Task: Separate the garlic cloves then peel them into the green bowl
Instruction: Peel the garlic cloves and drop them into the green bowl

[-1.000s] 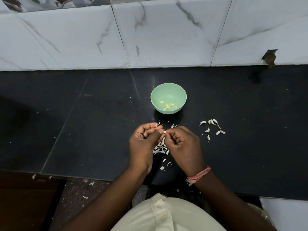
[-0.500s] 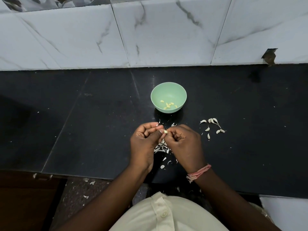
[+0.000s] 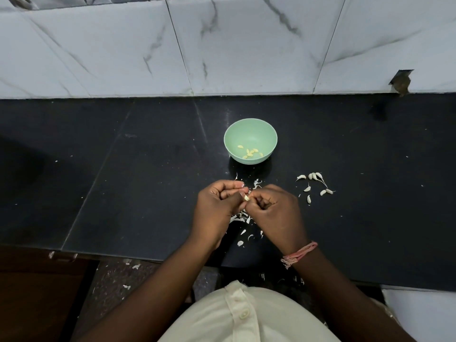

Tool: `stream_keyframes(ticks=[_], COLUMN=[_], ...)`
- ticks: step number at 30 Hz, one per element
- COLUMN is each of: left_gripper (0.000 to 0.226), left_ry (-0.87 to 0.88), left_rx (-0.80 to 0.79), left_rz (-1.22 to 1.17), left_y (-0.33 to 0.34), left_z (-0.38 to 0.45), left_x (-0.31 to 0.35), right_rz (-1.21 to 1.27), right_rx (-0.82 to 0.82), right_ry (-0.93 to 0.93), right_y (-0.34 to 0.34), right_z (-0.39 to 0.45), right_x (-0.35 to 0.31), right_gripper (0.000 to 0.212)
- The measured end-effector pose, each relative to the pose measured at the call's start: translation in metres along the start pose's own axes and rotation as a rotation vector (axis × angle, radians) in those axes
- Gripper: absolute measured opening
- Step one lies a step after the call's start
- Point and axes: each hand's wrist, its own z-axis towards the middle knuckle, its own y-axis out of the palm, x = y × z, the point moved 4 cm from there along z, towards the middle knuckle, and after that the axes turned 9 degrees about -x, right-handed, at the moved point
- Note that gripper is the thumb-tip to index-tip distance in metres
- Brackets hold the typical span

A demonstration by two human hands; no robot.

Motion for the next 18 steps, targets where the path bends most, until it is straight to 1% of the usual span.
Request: stream_keyframes(ticks=[2, 4, 5, 9, 12, 14, 18], left_gripper=[0.018, 0.024, 0.028, 0.035, 0.035, 0.033, 0.029], left_ry=[0.026, 0.067, 0.074, 0.016, 0.001, -0.012, -0.045], left_rx=[-0.017, -0.056, -0.081, -0.163, -0.212, -0.220, -0.197], left_rz=[0.114, 0.260, 0.291, 0.187, 0.119, 0.077, -0.049], left_y=[0.000, 0.002, 0.004, 0.012, 0.011, 0.011, 0.010], left_z=[-0.001, -0.001, -0.001, -0.002, -0.003, -0.003, -0.001], left_x=[0.002, 0.005, 0.005, 0.006, 0.008, 0.008, 0.007], right_rz=[-0.051, -0.079, -0.083, -0.055, 0.016, 0.068, 0.133], right_rx=[-0.010, 0.000, 0.007, 0.015, 0.016, 0.012, 0.027], right_ry=[-0.011, -0.032, -0.039, -0.024, 0.008, 0.031, 0.077], right_y=[0.000, -0.001, -0.002, -0.004, -0.006, -0.007, -0.004], right_z=[0.000, 0.001, 0.001, 0.002, 0.001, 0.002, 0.003], right_x=[-0.001, -0.003, -0.004, -0.001, -0.001, 0.001, 0.003], right_gripper=[0.016, 0.020, 0.020, 0.009, 0.012, 0.014, 0.010])
